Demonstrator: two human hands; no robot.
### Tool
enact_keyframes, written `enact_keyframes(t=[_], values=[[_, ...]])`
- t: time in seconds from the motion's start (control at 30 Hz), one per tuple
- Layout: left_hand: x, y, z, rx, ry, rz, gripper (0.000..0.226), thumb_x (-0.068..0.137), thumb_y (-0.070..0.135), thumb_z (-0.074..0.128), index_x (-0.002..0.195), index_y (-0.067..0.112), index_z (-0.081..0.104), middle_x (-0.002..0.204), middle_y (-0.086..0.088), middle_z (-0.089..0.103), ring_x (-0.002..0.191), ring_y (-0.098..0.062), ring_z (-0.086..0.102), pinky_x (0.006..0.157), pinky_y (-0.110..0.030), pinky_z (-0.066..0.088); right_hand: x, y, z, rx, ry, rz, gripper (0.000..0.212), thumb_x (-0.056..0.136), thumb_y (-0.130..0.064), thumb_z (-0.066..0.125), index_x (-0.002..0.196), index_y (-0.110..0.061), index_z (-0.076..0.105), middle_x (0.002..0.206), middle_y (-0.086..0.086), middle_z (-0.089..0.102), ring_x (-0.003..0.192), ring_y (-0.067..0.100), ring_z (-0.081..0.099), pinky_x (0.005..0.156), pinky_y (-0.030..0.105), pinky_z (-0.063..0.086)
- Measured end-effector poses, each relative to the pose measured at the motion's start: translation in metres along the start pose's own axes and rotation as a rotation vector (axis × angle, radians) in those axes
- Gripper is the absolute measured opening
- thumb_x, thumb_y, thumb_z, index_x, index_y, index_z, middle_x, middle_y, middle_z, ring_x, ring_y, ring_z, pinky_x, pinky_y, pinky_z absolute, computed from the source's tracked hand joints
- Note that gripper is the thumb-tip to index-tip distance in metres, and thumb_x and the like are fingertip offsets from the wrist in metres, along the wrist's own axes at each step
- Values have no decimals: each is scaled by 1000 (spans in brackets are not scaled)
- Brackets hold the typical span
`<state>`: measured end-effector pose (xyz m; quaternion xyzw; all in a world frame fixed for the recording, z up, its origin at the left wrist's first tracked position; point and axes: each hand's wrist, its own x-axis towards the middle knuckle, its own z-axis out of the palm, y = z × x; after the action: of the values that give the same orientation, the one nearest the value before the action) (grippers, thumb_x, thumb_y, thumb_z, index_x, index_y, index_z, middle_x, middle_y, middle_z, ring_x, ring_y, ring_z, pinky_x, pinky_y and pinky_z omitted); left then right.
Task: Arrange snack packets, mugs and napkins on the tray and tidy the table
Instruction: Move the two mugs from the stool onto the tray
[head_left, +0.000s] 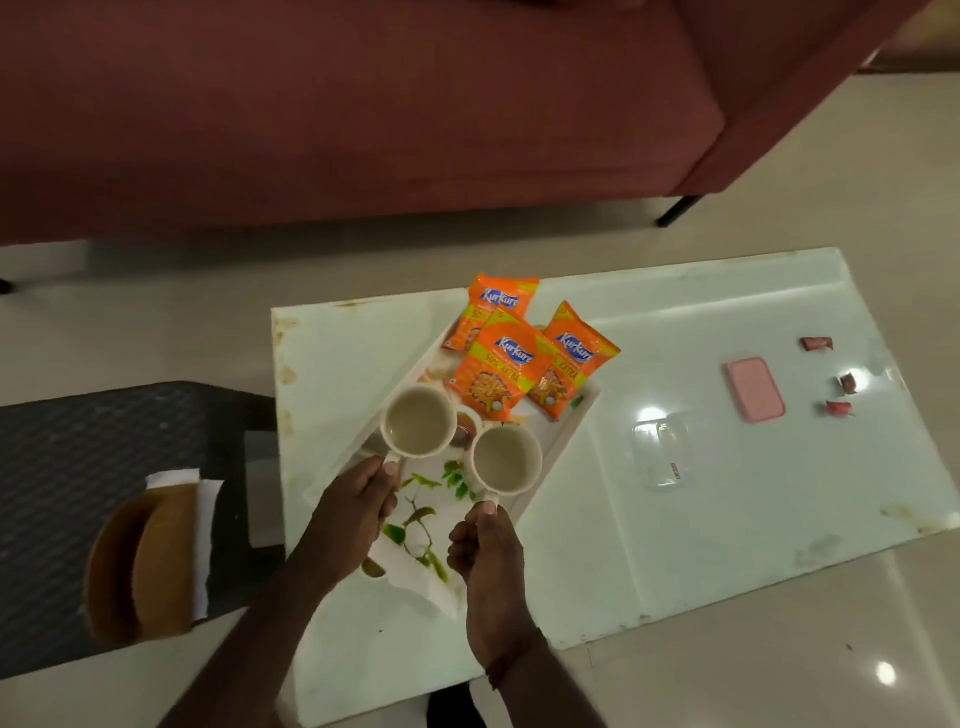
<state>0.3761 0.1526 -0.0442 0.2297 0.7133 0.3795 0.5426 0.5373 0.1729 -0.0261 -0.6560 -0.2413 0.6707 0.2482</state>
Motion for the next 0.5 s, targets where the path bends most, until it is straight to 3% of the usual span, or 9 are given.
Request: enact_keyframes(t=[0.2, 0.5], values=[[35, -1, 19, 101, -37, 12, 37, 102, 29, 41, 71, 11, 46, 53, 3, 40, 48, -10, 30, 44, -25, 25, 27, 10, -4, 179, -33, 109, 28, 103, -26, 43, 81, -11, 51, 73, 5, 53, 65, 14, 45, 67, 29, 42], [59, -4, 11, 213, -91, 32, 35, 103, 34, 39, 77, 15, 52, 59, -3, 46, 52, -14, 37, 46, -26, 30, 30, 17, 13, 103, -24, 156, 27, 101, -36, 42, 91, -15, 55, 81, -1, 64, 75, 16, 53, 72, 34, 44]])
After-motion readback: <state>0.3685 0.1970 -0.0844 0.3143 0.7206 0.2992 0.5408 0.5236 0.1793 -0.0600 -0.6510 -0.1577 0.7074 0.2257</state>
